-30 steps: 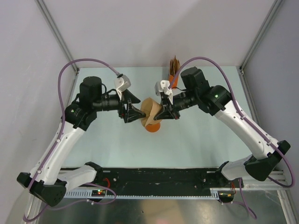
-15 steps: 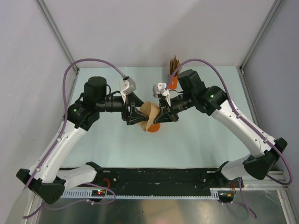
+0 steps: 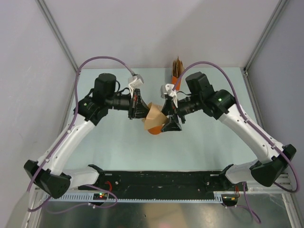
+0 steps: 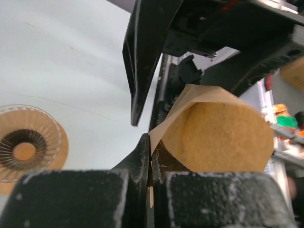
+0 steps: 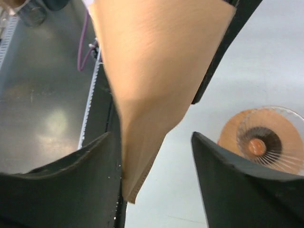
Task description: Place the coffee filter in the dripper
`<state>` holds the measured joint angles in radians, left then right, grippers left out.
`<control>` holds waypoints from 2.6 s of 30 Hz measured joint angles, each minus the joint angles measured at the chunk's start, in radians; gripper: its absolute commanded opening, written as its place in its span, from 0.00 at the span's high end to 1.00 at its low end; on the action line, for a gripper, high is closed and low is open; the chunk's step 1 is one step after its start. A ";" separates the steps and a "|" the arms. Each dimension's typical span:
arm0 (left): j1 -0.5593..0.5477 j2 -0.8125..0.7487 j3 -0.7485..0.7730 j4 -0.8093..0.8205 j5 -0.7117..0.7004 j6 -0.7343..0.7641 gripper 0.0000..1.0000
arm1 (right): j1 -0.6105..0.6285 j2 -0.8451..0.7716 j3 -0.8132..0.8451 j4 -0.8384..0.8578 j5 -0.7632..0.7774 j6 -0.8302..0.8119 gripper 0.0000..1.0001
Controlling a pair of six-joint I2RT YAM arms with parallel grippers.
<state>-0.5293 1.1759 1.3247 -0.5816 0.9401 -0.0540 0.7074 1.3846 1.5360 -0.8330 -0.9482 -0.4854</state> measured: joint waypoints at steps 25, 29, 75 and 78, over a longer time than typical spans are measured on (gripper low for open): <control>0.036 0.083 -0.060 0.102 0.049 -0.365 1.00 | 0.096 -0.047 0.089 0.048 0.409 -0.019 0.41; 0.028 0.083 -0.063 0.102 0.046 -0.364 1.00 | 0.090 -0.037 0.095 0.054 0.376 -0.004 0.48; -0.013 0.063 -0.066 0.101 0.012 -0.269 1.00 | -0.004 -0.036 0.031 0.127 0.156 0.187 0.42; -0.013 0.056 -0.066 0.101 0.012 -0.261 1.00 | -0.004 -0.036 0.031 0.128 0.154 0.190 0.41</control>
<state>-0.5423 1.2324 1.2587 -0.4801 0.9524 -0.3153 0.7036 1.3483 1.5673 -0.7052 -0.7940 -0.2958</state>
